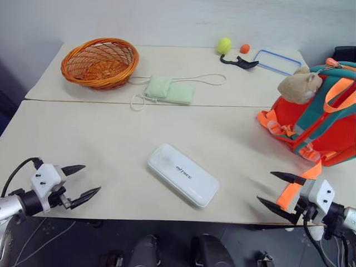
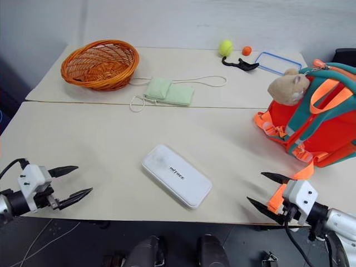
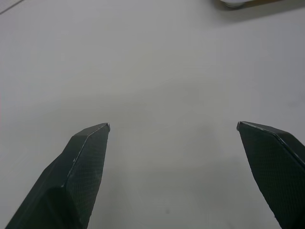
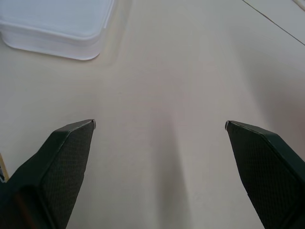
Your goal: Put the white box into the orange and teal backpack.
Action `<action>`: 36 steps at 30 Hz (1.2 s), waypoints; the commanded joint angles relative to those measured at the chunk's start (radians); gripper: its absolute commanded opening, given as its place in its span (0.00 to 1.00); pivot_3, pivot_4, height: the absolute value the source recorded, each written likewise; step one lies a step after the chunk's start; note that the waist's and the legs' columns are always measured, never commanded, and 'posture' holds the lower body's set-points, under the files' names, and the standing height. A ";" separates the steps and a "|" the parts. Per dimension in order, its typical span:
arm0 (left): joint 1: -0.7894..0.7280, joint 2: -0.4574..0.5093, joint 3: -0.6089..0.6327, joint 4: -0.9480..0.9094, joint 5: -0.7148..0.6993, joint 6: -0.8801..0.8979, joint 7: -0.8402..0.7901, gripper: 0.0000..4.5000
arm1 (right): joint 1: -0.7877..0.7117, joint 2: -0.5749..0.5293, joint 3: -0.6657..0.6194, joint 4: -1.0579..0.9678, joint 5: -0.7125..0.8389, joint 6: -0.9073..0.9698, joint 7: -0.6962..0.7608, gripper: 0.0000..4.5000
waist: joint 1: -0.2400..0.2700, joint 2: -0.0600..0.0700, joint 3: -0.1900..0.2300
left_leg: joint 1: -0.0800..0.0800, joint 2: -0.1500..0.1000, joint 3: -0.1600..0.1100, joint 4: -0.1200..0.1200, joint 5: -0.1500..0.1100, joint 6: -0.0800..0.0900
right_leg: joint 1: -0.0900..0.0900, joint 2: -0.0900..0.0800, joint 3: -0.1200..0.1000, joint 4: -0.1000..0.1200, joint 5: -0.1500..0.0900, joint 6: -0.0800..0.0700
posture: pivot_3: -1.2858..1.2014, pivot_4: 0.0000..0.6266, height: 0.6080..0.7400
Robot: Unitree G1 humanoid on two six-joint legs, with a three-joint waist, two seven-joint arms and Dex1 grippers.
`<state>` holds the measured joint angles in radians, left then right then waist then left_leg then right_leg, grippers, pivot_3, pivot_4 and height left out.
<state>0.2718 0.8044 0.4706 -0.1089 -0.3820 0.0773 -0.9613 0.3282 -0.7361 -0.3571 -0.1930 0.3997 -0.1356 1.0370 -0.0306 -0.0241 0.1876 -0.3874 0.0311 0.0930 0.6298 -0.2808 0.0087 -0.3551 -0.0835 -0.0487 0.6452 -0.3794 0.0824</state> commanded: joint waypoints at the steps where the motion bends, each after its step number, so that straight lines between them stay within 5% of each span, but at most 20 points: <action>1: 0.028 0.010 0.033 -0.048 -0.040 0.035 -0.019 1.00 | -0.018 0.009 0.008 0.002 0.003 -0.023 0.002 0.99 | 0.001 0.000 0.000 | 0.000 0.000 0.000 0.000 0.000 0.000 | 0.000 0.000 0.000 0.000 0.000 0.000 | 0.52 0.24 1.00; 8: -0.153 0.023 -0.023 -0.149 -0.065 0.172 0.083 1.00 | -0.054 0.017 0.056 -0.057 0.039 0.016 0.000 0.96 | 0.017 0.000 0.000 | 0.000 -0.001 -0.001 0.002 0.000 0.000 | 0.000 0.000 -0.001 0.001 0.000 0.000 | 0.52 0.24 1.00; 12: -0.292 0.003 -0.135 -0.164 -0.038 0.204 0.099 0.87 | -0.022 -0.015 0.118 -0.166 0.068 0.127 0.018 0.71 | 0.018 0.001 -0.001 | 0.000 -0.001 -0.001 0.002 0.002 -0.003 | 0.001 0.000 -0.001 0.002 0.000 0.000 | 0.52 0.24 1.00; 21: -0.683 -0.125 -0.490 0.140 0.191 0.124 0.119 0.24 | 0.016 -0.043 0.304 -0.279 -0.059 0.258 -0.022 0.01 | 0.028 0.000 -0.001 | -0.001 -0.001 0.000 0.006 0.002 -0.004 | 0.001 0.001 0.000 0.004 0.000 0.000 | 0.52 0.24 1.00; 25: -0.756 -0.189 -0.589 0.230 0.234 0.111 0.075 0.01 | -0.033 -0.012 0.363 -0.337 -0.029 0.365 -0.071 0.00 | 0.026 0.000 -0.001 | -0.001 0.000 0.001 0.008 0.003 -0.004 | -0.001 0.002 0.000 0.008 0.000 0.000 | 0.52 0.24 1.00; 36: -0.743 -0.243 -0.608 0.194 0.213 0.126 0.033 0.01 | -0.195 0.000 0.420 -0.256 -0.101 0.354 -0.092 0.00 | 0.026 0.000 -0.001 | -0.003 0.000 0.000 0.017 0.002 -0.003 | -0.001 0.002 0.000 0.010 0.000 0.000 | 0.52 0.24 1.00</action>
<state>-0.4860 0.5657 -0.1356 0.1545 -0.1372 0.2055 -0.9014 0.1585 -0.7416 0.0699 -0.4436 0.2961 0.2393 0.9471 -0.0049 -0.0241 0.1865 -0.3908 0.0314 0.0927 0.6465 -0.2791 0.0054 -0.3563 -0.0813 -0.0486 0.6557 -0.3794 0.0824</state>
